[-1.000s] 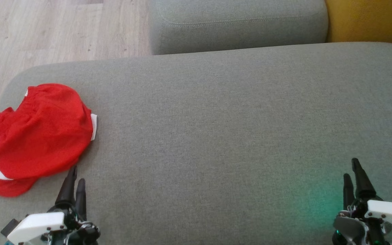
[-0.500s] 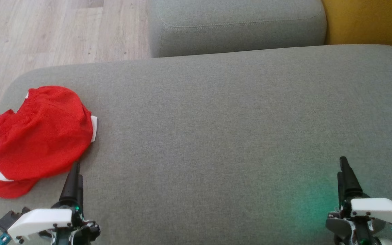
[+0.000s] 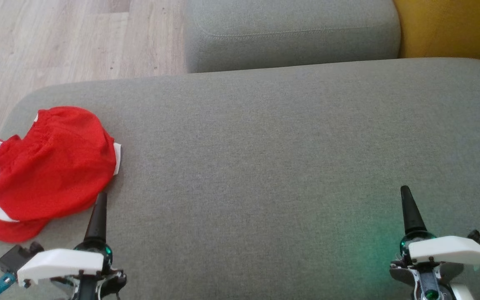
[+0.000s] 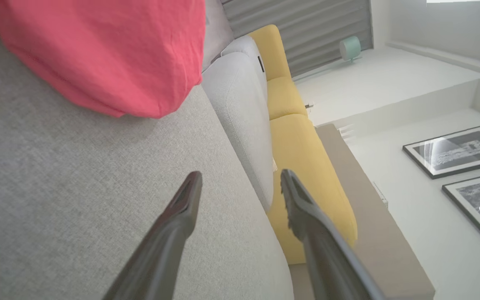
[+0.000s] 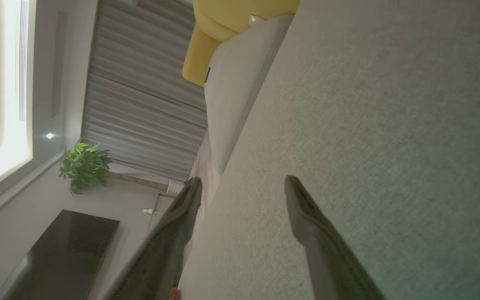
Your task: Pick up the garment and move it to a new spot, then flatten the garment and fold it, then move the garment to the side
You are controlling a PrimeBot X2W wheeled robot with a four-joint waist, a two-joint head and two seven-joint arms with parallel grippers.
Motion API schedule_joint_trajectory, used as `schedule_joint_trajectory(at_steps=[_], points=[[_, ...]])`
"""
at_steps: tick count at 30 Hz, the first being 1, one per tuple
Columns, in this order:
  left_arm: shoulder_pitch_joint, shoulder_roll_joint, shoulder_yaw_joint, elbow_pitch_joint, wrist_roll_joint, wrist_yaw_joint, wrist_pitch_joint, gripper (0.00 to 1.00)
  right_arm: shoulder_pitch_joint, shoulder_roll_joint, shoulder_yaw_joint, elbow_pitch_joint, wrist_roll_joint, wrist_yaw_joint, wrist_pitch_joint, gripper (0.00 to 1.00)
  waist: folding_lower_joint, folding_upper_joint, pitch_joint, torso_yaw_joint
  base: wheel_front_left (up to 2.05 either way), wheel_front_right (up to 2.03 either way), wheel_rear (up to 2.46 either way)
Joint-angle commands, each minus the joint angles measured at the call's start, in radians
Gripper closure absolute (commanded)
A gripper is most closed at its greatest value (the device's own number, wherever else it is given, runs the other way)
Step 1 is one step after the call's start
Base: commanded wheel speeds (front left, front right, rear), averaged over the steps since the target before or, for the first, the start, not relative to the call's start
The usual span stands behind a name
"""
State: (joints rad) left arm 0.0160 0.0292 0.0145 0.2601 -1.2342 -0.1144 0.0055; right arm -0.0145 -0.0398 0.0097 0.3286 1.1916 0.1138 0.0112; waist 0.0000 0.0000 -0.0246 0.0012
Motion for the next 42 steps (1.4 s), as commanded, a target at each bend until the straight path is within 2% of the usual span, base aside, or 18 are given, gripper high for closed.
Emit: schedule_joint_trajectory(at_steps=[1, 42], points=[[-0.030, 0.012, 0.006, -0.043, 0.038, 0.000, -0.012, 0.00, -0.059, -0.009, 0.015, -0.039, -0.037, 0.005, -0.016, 0.00, 0.0000, 0.0000, -0.001, 0.000, 0.00, 0.00, 0.00], [0.010, 0.016, -0.062, -0.138, 0.600, 0.029, -0.132, 0.00, -0.072, -0.007, 0.155, -0.068, -0.591, 0.011, -0.137, 0.00, 0.0000, 0.0000, -0.046, 0.004, 0.00, 0.00, 0.00]])
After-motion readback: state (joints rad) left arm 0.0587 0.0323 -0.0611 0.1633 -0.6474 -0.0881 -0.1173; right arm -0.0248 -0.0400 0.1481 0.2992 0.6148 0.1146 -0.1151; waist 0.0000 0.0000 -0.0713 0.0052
